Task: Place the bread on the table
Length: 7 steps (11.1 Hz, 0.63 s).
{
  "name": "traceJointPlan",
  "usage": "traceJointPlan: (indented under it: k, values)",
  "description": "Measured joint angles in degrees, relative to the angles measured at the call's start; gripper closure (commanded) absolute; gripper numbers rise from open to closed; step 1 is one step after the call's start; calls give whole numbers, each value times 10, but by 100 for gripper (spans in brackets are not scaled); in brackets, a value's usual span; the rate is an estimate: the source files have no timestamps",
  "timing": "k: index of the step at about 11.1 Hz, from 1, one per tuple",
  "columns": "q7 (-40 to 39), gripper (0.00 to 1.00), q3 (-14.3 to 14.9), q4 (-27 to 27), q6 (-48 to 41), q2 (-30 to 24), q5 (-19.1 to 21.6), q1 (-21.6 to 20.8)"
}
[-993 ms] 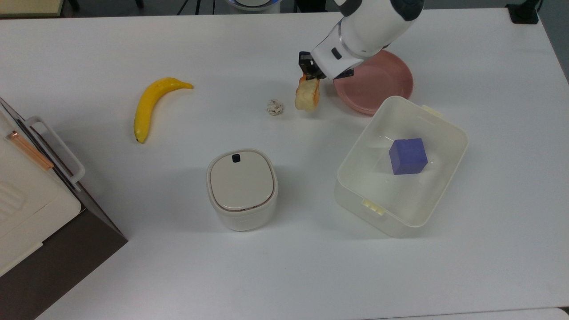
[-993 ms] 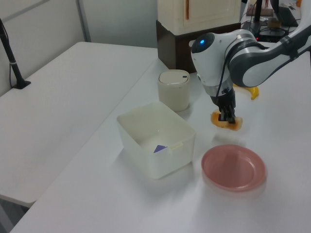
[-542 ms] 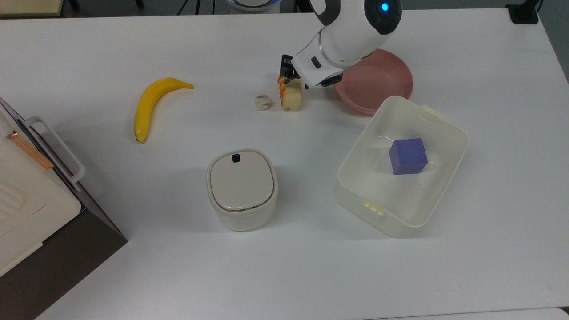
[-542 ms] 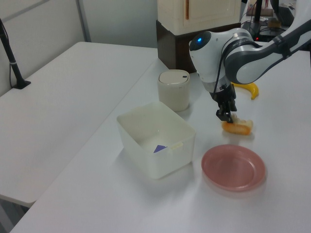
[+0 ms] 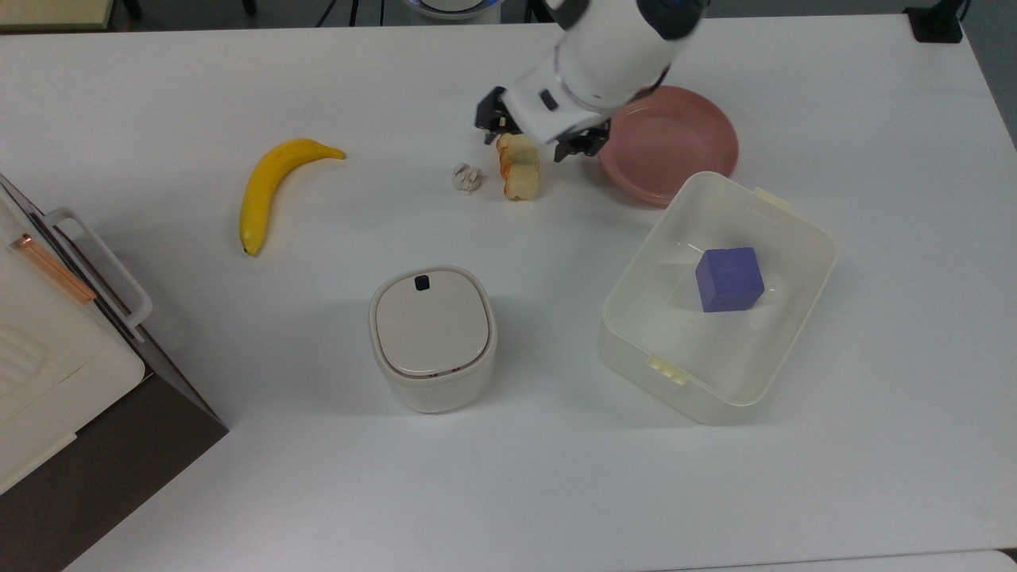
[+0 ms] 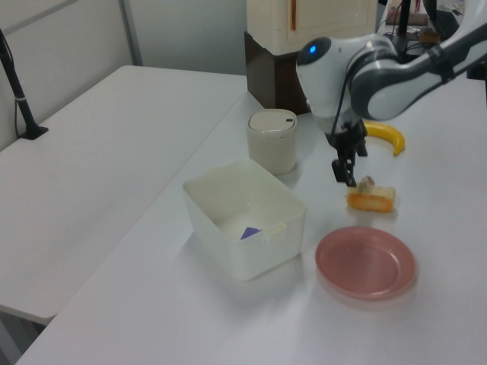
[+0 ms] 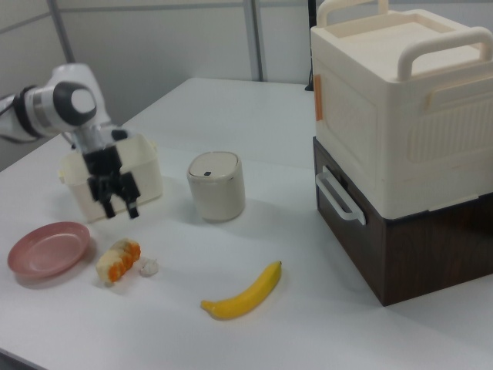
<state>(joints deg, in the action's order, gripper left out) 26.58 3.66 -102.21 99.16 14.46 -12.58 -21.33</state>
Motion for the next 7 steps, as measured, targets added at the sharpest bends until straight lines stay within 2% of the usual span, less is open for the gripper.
traceJointPlan:
  k: [1,2,3,5,7]
  values:
    - [0,0,1,11,0,-20,2,26]
    - [-1,0,2,21,0,-48,23,56]
    - [-5,0,4,35,0,-78,62,90]
    - [-55,0,9,73,-15,-132,120,172]
    - [-106,0,12,111,-48,-166,143,245]
